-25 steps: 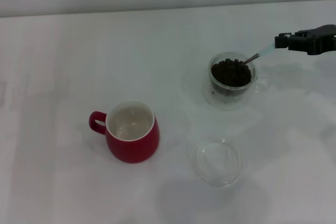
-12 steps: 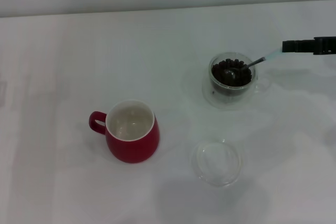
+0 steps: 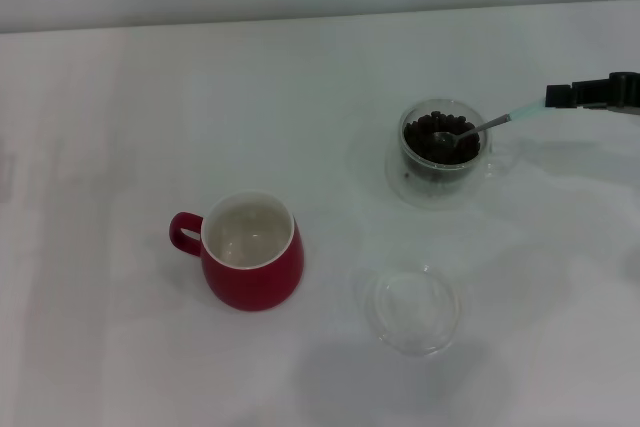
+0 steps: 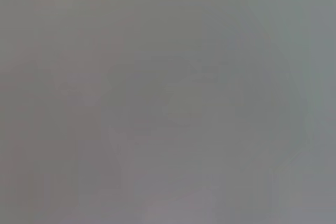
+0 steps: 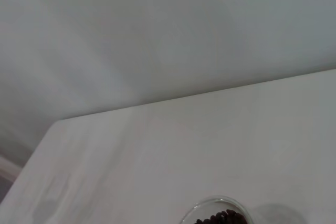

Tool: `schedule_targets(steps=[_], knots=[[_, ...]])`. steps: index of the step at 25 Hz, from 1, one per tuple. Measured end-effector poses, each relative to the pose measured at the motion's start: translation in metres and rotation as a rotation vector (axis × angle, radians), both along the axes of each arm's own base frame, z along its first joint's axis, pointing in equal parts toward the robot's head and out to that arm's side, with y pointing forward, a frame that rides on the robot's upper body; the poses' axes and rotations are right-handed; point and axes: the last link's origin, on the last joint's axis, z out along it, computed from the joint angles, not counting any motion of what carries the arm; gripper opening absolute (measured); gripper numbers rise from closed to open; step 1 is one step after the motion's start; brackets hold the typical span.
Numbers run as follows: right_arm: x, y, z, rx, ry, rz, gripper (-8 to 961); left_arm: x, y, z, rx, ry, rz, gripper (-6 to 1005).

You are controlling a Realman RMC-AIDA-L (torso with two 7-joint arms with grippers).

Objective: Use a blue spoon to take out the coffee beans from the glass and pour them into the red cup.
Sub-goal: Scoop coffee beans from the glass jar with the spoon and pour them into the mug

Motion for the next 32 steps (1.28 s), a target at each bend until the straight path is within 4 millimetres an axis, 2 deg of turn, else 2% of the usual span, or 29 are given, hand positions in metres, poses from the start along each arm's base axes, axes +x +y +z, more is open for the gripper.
schedule_targets(steps=[21,32], knots=[[0.009,-0.002,0.011,-0.026,0.090,-0.223,145,0.003,0.000,-0.002,-0.011,0.005,-0.018,740],[0.015,0.004,0.004,-0.068,0.175,-0.247,146,0.004,-0.001,-0.002,-0.019,0.016,-0.031,740]])
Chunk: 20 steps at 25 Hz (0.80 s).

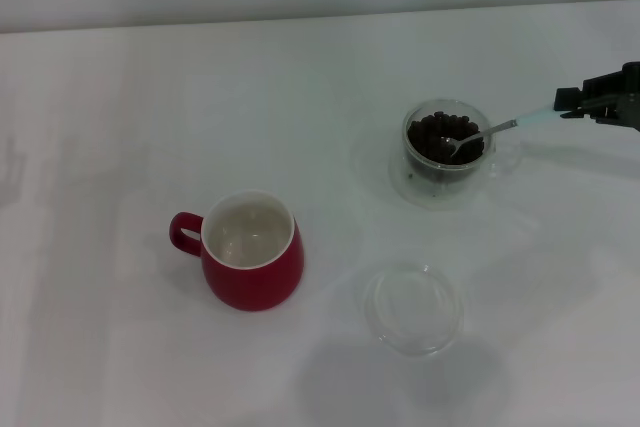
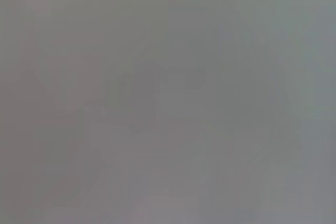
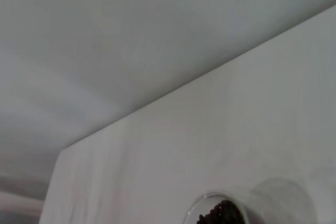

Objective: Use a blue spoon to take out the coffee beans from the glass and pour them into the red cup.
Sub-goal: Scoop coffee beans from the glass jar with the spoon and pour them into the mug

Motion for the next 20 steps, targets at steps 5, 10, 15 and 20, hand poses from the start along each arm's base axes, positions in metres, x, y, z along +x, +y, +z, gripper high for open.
schedule_targets(steps=[5,10,15,20], knots=[[0.001,0.000,0.001,-0.003,0.018,-0.024,147,-0.001,0.000,0.001,0.000,0.005,0.002,740],[0.002,0.000,-0.003,-0.012,0.055,-0.049,149,-0.003,-0.001,0.002,-0.002,0.002,0.003,739],[0.007,-0.001,-0.003,0.000,0.082,-0.062,150,-0.004,-0.002,0.002,-0.003,0.001,0.006,740],[0.011,-0.001,-0.003,0.012,0.097,-0.079,152,-0.004,-0.003,0.002,-0.003,-0.002,0.007,740]])
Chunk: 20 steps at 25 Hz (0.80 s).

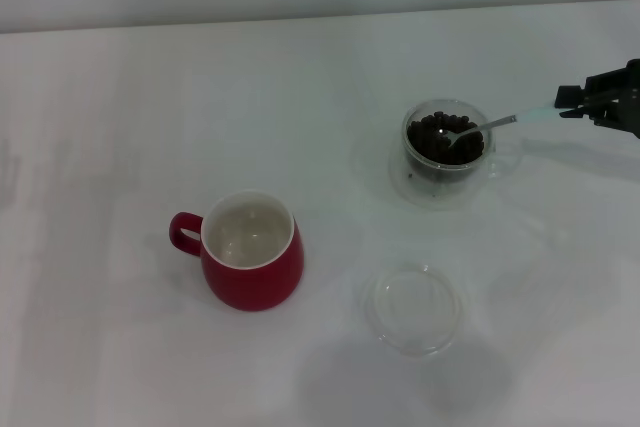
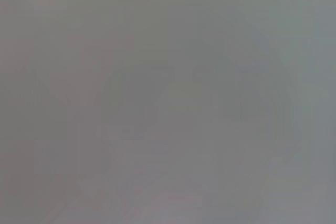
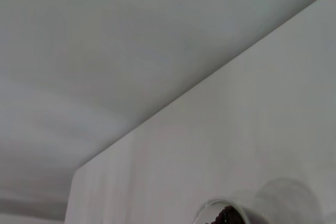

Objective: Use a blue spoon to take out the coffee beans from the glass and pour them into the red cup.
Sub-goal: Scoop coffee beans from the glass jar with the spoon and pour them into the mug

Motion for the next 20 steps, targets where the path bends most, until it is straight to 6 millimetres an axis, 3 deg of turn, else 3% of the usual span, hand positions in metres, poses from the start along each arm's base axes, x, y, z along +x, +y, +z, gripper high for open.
schedule_targets(steps=[20], knots=[[0.014,-0.011,-0.003,0.056,0.073,-0.061,157,-0.004,-0.001,0.002,-0.010,0.021,0.007,739]])
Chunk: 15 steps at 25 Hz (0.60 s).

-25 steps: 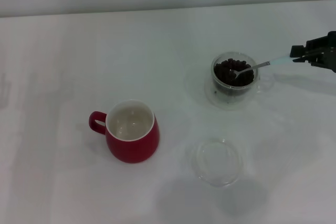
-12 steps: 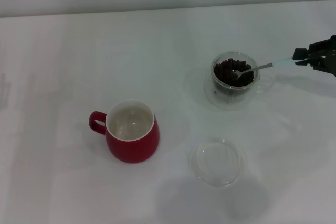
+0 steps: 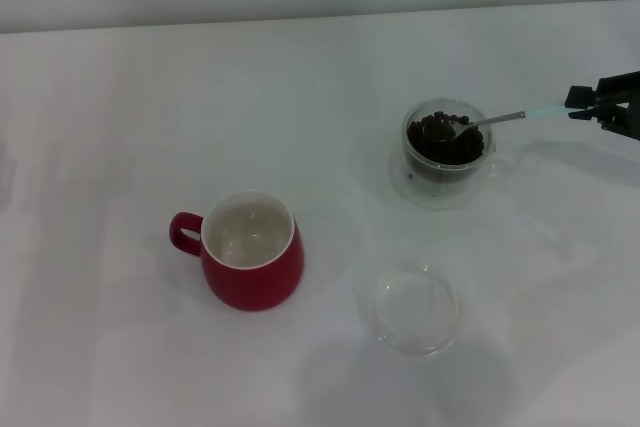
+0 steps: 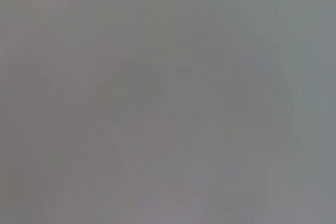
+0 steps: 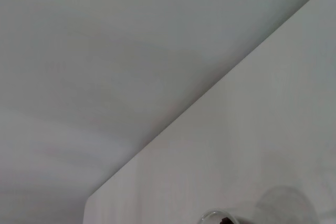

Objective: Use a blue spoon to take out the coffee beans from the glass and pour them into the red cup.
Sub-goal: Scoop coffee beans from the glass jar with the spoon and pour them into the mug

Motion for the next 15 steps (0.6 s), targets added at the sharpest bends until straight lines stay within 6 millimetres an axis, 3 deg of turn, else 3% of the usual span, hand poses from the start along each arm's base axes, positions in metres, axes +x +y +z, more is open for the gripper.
schedule_targets(steps=[15], knots=[[-0.0073,-0.0022,0.0034,0.031,0.072,0.033,162,-0.0005,0.0021,0.0018,-0.002,-0.003,-0.002,739]])
